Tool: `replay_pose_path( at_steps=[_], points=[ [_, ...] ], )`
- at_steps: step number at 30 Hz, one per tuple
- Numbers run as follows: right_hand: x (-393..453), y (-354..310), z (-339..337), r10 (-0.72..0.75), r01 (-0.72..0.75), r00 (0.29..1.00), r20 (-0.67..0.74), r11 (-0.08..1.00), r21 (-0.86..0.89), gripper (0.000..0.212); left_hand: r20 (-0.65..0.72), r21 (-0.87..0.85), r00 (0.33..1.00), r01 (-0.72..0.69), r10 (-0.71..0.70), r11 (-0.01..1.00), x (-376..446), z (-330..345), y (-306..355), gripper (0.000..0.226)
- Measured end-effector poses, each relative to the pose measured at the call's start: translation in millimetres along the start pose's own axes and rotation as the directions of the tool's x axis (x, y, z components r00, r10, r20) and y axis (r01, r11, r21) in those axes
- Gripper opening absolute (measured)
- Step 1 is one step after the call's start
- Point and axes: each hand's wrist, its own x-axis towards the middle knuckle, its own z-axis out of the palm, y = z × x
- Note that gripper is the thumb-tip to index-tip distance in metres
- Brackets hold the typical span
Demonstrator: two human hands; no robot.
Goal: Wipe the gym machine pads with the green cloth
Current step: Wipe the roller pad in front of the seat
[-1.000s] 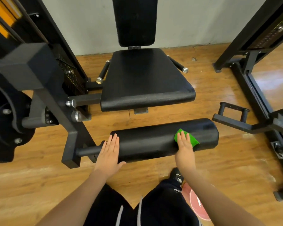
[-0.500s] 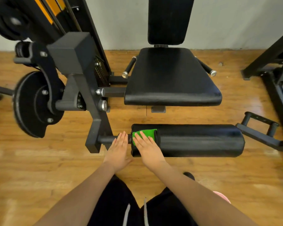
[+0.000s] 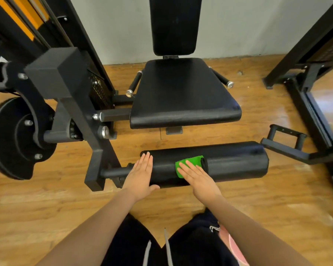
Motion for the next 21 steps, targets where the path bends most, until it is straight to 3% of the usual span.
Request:
replay_pose_path(
  at_steps=[9, 13, 17, 21],
  points=[
    [-54, 111, -31, 0.427, -0.416, 0.899, -0.096, 0.902, 0.117, 0.08, 0.042, 0.19, 0.998, 0.033, -0.042, 0.981, 18, 4, 20, 0.121],
    [-44, 146, -53, 0.568, -0.555, 0.823, -0.012, 0.807, 0.202, 0.083, 0.086, 0.147, 0.996, 0.001, -0.014, 0.989, 31, -6, 15, 0.124],
    [-30, 173, -69, 0.654, -0.651, 0.753, 0.076, 0.721, 0.236, 0.077, 0.235, 0.081, 0.971, -0.053, 0.033, 0.995, 51, -27, 4, 0.125],
    [-36, 157, -56, 0.769, -0.718, 0.639, -0.023, 0.607, 0.342, 0.077, 0.317, 0.048, 0.947, -0.063, 0.045, 0.997, 64, -36, -1, 0.124]
  ],
)
